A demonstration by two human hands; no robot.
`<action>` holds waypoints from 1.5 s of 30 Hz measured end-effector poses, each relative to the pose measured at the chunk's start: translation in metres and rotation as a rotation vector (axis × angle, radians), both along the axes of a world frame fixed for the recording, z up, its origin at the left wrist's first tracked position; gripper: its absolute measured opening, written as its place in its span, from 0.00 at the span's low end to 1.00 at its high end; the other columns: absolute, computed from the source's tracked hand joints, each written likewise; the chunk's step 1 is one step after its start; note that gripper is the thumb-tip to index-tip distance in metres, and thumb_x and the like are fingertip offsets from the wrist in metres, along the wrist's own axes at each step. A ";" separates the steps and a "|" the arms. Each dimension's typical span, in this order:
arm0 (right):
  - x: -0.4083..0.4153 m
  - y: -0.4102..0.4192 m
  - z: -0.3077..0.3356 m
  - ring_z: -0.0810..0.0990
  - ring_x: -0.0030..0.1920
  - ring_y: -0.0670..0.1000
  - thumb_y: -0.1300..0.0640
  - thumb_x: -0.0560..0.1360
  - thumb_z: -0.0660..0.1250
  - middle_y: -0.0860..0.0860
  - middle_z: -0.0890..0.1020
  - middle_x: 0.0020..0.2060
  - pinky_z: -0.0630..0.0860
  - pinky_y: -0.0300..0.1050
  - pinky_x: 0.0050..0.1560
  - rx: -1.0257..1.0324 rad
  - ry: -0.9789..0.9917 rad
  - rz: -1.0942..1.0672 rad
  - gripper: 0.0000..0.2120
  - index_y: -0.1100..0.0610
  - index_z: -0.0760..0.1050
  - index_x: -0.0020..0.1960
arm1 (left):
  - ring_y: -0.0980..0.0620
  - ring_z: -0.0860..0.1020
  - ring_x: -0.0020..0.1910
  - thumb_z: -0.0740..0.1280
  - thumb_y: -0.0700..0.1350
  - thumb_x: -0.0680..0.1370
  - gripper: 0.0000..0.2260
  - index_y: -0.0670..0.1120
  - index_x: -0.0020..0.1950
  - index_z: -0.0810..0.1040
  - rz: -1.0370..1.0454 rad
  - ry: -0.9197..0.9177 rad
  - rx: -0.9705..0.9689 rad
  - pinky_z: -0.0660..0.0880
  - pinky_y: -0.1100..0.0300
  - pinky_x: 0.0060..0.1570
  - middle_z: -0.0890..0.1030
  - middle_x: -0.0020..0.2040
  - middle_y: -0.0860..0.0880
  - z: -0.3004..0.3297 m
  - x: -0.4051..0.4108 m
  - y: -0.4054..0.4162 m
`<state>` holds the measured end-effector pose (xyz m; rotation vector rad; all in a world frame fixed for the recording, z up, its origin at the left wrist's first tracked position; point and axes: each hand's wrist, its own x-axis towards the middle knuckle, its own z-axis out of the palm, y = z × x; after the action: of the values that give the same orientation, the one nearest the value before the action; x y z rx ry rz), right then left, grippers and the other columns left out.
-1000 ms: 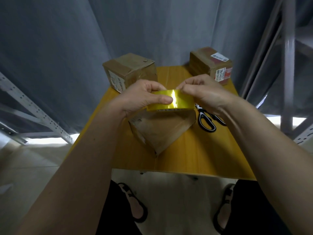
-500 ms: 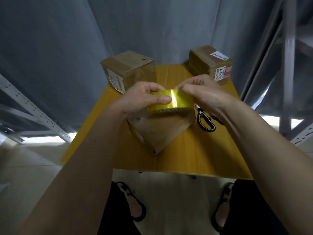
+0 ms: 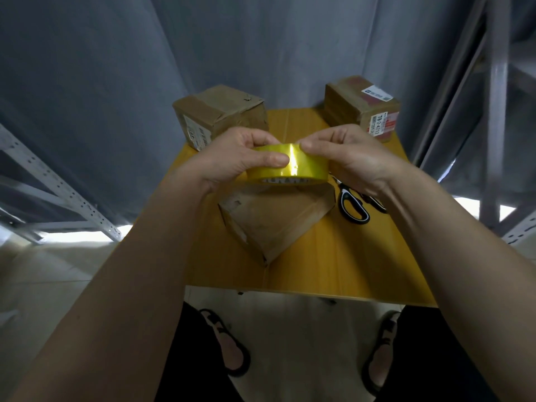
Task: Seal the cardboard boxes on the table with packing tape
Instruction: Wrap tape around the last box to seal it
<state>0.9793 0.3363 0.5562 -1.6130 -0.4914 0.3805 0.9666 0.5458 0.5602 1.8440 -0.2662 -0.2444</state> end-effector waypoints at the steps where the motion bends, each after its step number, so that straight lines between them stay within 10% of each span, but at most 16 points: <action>1: 0.000 0.000 0.001 0.79 0.54 0.58 0.57 0.72 0.67 0.67 0.79 0.57 0.74 0.53 0.63 0.012 0.012 0.016 0.19 0.69 0.77 0.58 | 0.55 0.81 0.37 0.77 0.51 0.60 0.10 0.52 0.39 0.85 0.003 -0.001 -0.013 0.78 0.61 0.42 0.84 0.38 0.51 0.002 0.001 0.001; 18: -0.007 0.007 -0.001 0.75 0.46 0.50 0.66 0.74 0.69 0.56 0.74 0.43 0.74 0.45 0.50 -0.115 -0.200 -0.052 0.10 0.56 0.69 0.45 | 0.54 0.77 0.45 0.71 0.59 0.66 0.17 0.47 0.44 0.82 -0.022 0.002 0.384 0.69 0.55 0.51 0.80 0.40 0.52 0.011 -0.007 -0.010; 23: -0.002 0.003 -0.003 0.73 0.51 0.54 0.66 0.79 0.60 0.55 0.75 0.46 0.70 0.52 0.57 -0.187 -0.221 -0.083 0.05 0.59 0.72 0.49 | 0.56 0.73 0.38 0.71 0.53 0.69 0.11 0.46 0.40 0.76 -0.034 -0.042 0.235 0.67 0.60 0.41 0.76 0.36 0.52 0.000 -0.012 -0.012; 27: -0.002 0.022 -0.012 0.69 0.36 0.51 0.53 0.83 0.56 0.57 0.72 0.34 0.64 0.46 0.38 -0.283 -0.462 -0.275 0.21 0.70 0.73 0.42 | 0.57 0.73 0.33 0.71 0.50 0.70 0.09 0.46 0.39 0.75 -0.005 0.029 0.092 0.68 0.63 0.36 0.76 0.33 0.53 0.000 -0.013 -0.016; 39: 0.001 0.029 -0.021 0.74 0.34 0.61 0.51 0.83 0.55 0.60 0.75 0.30 0.70 0.58 0.39 -0.264 -0.578 -0.447 0.27 0.70 0.74 0.36 | 0.41 0.75 0.54 0.66 0.47 0.76 0.19 0.34 0.58 0.77 -0.042 0.121 0.018 0.69 0.44 0.64 0.78 0.56 0.33 0.005 -0.020 -0.013; 45: 0.003 0.032 -0.023 0.76 0.36 0.63 0.52 0.83 0.55 0.64 0.78 0.32 0.69 0.55 0.39 -0.290 -0.615 -0.506 0.27 0.70 0.74 0.35 | 0.50 0.70 0.34 0.66 0.48 0.69 0.08 0.45 0.34 0.78 0.126 0.031 0.104 0.64 0.54 0.39 0.73 0.31 0.46 0.002 -0.017 -0.031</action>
<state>0.9818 0.3682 0.5331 -2.0632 -0.4730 -0.4612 0.9494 0.5151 0.5623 1.9502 -0.1172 -0.2030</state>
